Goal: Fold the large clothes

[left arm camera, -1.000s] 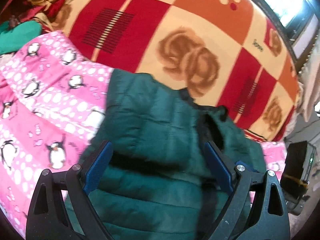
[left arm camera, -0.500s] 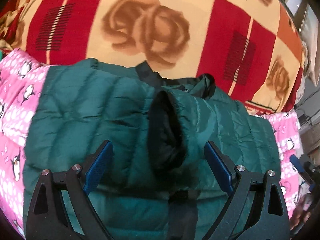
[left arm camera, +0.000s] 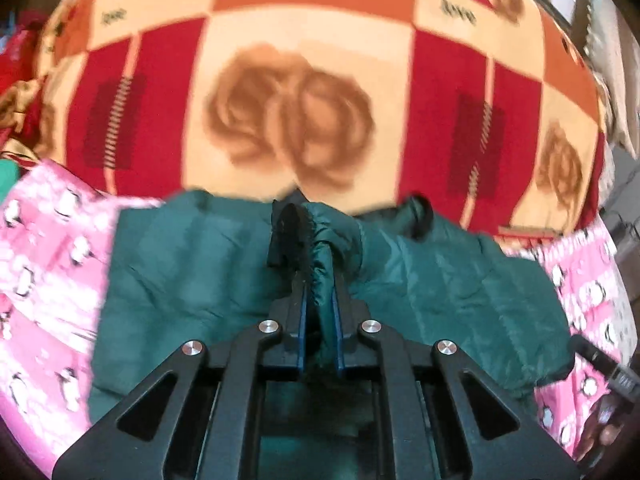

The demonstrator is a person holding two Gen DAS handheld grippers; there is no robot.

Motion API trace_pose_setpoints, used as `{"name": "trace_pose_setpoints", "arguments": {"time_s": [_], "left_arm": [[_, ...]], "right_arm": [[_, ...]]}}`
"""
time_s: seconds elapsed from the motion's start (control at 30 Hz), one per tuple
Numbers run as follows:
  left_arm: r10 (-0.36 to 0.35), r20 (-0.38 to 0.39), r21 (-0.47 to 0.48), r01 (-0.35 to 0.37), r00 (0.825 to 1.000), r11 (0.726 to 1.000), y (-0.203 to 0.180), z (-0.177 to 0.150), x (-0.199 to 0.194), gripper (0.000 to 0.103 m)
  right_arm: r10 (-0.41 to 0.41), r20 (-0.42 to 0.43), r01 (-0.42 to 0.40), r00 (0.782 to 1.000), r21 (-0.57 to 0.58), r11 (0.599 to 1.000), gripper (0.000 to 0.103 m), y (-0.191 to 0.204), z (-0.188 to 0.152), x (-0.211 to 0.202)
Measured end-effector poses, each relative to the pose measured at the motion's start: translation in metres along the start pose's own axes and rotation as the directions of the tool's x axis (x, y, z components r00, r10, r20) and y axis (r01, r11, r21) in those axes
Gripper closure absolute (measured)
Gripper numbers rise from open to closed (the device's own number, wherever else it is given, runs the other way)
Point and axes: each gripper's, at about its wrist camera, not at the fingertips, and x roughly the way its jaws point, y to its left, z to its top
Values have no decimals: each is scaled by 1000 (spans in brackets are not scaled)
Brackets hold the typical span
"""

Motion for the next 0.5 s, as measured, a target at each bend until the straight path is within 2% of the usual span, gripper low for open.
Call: {"name": "trace_pose_setpoints", "arguments": {"time_s": [0.2,0.33,0.5], "left_arm": [[92,55,-50,-89,994,995,52,7,-21,95],[116,26,-79,-114,993,990,83,-8,-17,95],[147,-13,-72,-148,989,986,94,-29,1,95]], "right_arm": [[43,11,-43,999,-21,999,16,25,7,24],[41,-9,-41,999,-78,996,16,47,14,51],[-35,-42,26,998,-195,980,16,73,13,92]]}}
